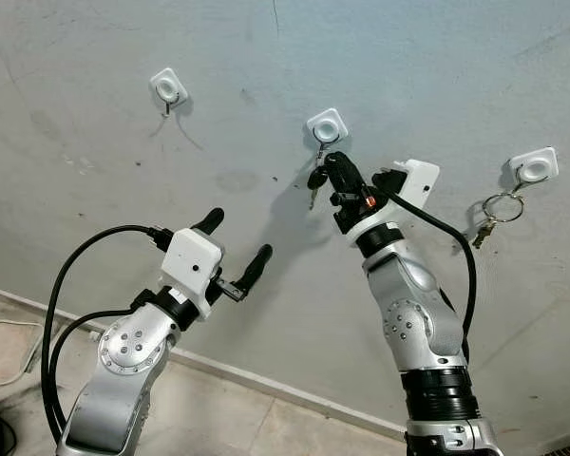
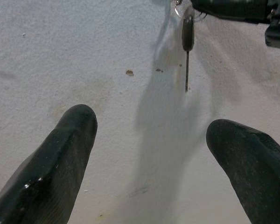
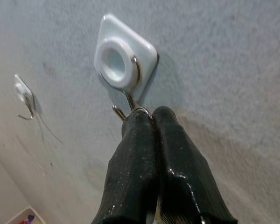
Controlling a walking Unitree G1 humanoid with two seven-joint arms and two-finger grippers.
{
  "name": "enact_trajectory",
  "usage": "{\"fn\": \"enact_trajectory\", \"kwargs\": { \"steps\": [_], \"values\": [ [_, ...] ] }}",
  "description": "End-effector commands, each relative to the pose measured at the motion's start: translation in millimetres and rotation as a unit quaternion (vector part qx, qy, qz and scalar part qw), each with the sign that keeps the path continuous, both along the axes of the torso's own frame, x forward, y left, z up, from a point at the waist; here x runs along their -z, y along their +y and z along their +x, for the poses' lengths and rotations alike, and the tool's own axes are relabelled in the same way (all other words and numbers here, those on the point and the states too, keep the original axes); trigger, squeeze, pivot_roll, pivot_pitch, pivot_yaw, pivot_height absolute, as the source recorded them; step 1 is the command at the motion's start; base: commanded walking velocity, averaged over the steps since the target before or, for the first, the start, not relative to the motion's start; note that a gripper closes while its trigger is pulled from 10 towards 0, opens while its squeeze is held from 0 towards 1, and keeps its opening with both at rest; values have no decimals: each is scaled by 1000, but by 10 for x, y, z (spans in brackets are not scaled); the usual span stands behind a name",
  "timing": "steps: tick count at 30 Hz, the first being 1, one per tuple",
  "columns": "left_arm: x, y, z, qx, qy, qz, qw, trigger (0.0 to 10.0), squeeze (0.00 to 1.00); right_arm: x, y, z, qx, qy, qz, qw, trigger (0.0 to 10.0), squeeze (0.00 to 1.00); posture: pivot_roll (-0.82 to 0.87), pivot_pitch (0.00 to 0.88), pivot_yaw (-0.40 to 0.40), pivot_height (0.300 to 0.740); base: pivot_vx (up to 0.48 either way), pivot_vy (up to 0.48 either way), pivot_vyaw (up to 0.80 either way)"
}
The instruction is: Hang keys on a hook
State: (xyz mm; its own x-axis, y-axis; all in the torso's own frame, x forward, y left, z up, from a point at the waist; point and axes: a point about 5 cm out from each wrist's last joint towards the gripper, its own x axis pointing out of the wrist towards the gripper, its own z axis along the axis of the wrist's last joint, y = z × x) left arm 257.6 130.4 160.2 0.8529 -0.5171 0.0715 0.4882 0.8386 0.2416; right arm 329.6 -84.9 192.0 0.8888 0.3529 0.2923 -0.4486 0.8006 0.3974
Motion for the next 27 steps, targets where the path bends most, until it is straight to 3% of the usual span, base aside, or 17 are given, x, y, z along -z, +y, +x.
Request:
{"fn": "enact_trajectory", "kwargs": {
  "steps": [1,13,14,22,27],
  "values": [
    [-17,-16,0,7,0,1,1000,10000,0,-37,9,12,5,-7,-4,1000,10000,0,231,6,-56,740,0,0,0],
    [-25,-33,0,13,-4,3,1000,10000,0,55,4,-35,40,-6,-62,997,10000,0,228,4,-56,740,0,0,0],
    [-24,-34,-1,13,-4,3,1000,10000,0,59,0,-42,43,-7,-61,997,10000,1000,225,1,-57,740,0,0,0],
    [-25,-42,2,15,-7,5,1000,10000,0,113,4,-93,64,-21,-111,992,10000,1000,225,0,-56,740,0,0,0],
    [-21,-40,4,15,-7,5,1000,10000,0,120,7,-100,69,-23,-113,991,10000,1000,226,0,-56,740,0,0,0]
  ]
}}
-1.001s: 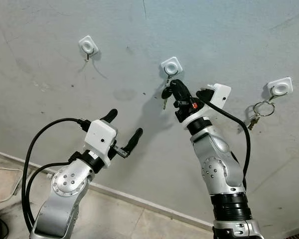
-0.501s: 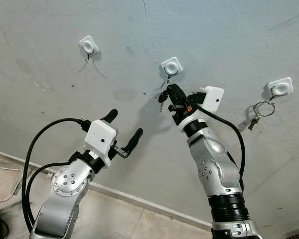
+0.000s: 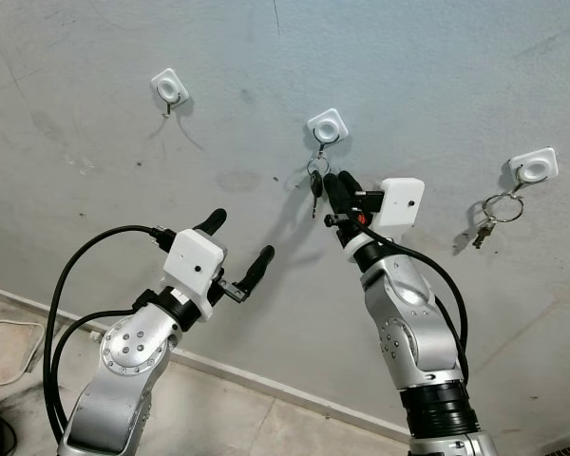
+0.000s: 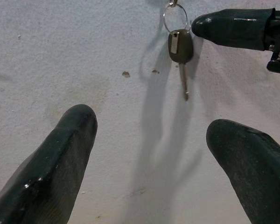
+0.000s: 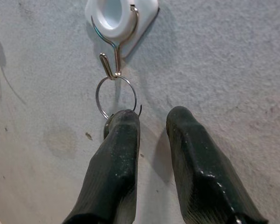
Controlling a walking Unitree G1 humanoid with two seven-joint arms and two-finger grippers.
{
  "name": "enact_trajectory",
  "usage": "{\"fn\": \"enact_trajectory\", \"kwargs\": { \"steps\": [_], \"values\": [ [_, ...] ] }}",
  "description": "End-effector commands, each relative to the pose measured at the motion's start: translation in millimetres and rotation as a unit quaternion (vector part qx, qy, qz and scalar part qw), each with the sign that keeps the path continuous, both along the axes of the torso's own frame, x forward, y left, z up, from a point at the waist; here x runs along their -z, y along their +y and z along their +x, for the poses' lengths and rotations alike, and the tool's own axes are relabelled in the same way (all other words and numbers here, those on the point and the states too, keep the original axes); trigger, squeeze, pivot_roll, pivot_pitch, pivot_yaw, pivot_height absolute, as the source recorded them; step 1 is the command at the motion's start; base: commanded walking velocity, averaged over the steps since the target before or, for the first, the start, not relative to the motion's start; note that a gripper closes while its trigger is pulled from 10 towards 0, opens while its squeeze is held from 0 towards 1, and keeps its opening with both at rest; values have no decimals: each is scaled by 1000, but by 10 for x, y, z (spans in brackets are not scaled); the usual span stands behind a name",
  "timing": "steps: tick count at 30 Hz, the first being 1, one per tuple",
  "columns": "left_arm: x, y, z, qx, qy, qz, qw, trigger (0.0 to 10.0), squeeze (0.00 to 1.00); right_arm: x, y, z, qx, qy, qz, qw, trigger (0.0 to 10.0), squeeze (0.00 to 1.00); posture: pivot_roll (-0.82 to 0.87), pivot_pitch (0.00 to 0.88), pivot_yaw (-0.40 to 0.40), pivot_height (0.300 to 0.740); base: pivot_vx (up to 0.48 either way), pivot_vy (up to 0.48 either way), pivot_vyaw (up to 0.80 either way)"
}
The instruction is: Hang keys on a hook
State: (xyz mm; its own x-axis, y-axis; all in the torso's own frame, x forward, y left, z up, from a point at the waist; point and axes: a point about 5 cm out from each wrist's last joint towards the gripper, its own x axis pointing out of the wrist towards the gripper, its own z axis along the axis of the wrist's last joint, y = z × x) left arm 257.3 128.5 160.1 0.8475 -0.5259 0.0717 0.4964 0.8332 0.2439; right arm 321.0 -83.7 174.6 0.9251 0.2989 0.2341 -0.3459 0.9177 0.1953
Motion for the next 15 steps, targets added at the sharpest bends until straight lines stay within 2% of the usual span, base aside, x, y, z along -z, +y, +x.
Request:
{"fn": "enact_trajectory", "kwargs": {
  "steps": [1,12,15],
  "values": [
    [-23,-21,7,10,-6,5,1000,10000,0,-57,-11,-13,8,-17,-2,1000,10000,1000,226,0,-56,740,0,0,0],
    [11,-22,21,3,-5,4,1000,10000,0,-82,-196,-68,54,-31,-31,998,10000,1000,195,0,-57,740,0,0,0],
    [26,17,38,-9,-4,4,1000,10000,0,-86,-297,-155,63,-31,-25,997,10000,1000,183,0,-56,740,0,0,0]
  ]
}}
